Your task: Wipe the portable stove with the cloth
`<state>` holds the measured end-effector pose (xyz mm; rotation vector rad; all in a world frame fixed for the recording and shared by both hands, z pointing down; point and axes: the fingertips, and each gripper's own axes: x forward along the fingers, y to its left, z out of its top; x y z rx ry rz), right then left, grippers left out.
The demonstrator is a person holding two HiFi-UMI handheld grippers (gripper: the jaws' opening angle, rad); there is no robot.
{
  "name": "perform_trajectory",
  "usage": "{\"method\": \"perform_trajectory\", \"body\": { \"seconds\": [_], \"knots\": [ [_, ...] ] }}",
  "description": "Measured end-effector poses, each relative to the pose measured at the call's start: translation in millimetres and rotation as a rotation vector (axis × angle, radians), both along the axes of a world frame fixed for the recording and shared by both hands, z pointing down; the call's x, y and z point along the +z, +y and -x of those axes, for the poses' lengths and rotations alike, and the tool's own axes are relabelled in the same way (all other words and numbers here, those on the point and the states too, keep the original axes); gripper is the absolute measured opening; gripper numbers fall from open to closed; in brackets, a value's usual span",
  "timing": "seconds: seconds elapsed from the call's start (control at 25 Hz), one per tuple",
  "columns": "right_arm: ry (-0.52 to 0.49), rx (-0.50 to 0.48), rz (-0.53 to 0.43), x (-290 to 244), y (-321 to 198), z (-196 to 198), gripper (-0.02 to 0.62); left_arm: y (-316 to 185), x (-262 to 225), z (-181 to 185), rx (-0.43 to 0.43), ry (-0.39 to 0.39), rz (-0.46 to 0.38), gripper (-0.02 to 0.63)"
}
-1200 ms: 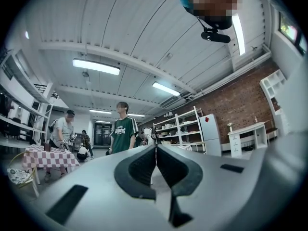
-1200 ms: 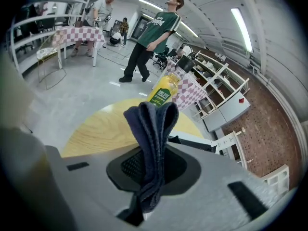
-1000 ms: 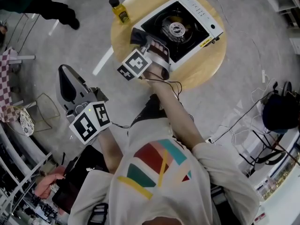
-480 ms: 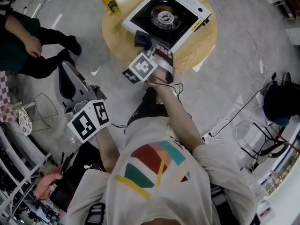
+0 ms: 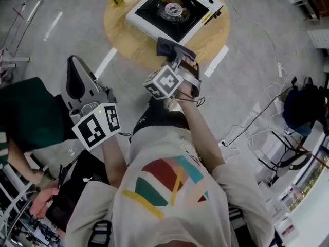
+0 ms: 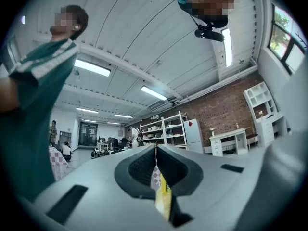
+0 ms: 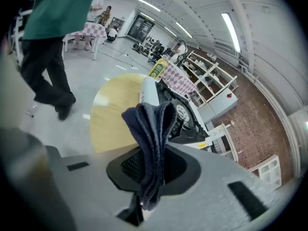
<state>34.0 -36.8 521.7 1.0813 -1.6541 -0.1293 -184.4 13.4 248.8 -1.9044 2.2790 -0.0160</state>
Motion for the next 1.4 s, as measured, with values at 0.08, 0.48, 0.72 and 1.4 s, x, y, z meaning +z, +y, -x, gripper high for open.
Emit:
{"method": "perform_trajectory", "body": {
  "seconds": [0.08,0.48,0.72,1.4],
  "knots": [
    [0.005,0.0,-0.003,1.5,4.4,-7.5,0.031,0.4,1.0,-4.2,0.011,0.001,-0.002,0.006],
    [-0.001,-0.027,-0.008,1.2,8.2,-22.6,0.031,-15.4,0.5,-14.2,0.038,0.008,0.001,0.006],
    [-0.049,-0.116,-0.096,-39.7,-11.4,-30.6,0.031,-43.3,8.2,-7.9,0.056,0.014,0.021,0.006],
    [0.191,-0.671,-0.308,-136.8,-134.7,23.2,0.031,-149.2,3.5,11.1,0.07,0.095,-0.019,0.006]
  ]
}}
